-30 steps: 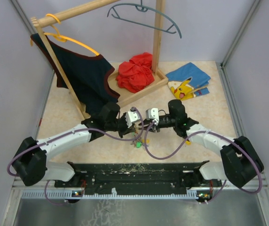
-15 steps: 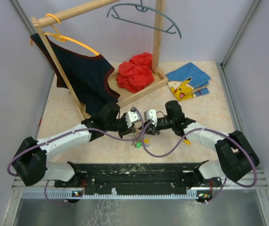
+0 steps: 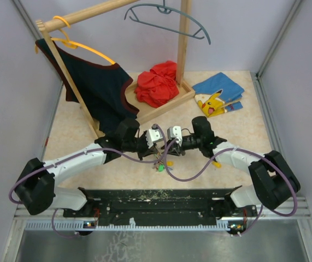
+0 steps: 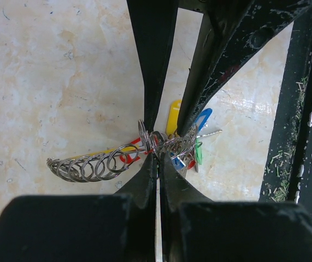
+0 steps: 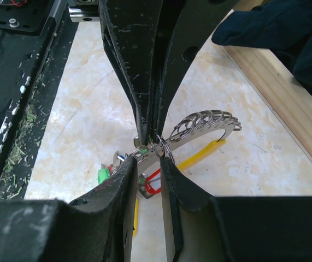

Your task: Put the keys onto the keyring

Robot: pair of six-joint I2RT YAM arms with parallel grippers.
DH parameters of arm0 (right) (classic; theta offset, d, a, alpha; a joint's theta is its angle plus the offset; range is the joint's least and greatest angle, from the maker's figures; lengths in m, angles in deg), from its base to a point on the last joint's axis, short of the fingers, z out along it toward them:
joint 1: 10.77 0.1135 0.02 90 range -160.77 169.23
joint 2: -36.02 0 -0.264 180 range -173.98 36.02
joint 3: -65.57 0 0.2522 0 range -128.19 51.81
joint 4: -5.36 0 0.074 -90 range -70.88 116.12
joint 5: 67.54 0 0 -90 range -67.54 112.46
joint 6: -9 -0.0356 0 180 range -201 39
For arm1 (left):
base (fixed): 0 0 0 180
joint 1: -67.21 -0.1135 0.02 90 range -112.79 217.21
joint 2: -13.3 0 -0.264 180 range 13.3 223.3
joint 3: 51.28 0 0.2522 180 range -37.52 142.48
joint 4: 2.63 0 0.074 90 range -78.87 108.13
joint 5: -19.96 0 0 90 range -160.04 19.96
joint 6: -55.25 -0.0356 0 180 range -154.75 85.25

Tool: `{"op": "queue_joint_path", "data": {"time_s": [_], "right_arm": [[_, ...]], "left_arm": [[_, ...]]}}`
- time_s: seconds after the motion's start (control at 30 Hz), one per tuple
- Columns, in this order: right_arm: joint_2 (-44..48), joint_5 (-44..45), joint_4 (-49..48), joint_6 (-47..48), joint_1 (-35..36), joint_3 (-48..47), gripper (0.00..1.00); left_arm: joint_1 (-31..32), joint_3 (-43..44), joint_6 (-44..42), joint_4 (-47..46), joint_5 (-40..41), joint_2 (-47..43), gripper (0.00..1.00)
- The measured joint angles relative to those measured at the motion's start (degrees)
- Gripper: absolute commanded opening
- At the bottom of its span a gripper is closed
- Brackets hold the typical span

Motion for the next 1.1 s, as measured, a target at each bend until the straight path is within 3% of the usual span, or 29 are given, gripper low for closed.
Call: {"op": "queue_joint_path", "data": {"time_s": [0.67, 1.1], "right_arm": [[0.07, 0.39, -4.7, -0.98, 0.0, 0.11, 0.24], [-1.22, -4.96, 4.07, 4.83, 0.0, -2.64, 0.17]], "left_arm": [[0.15, 0.57, -0.98, 0.31, -1.99, 0.35, 0.0], [0.2, 2.23, -0.61, 1.88, -2.49, 0.92, 0.0]]}}
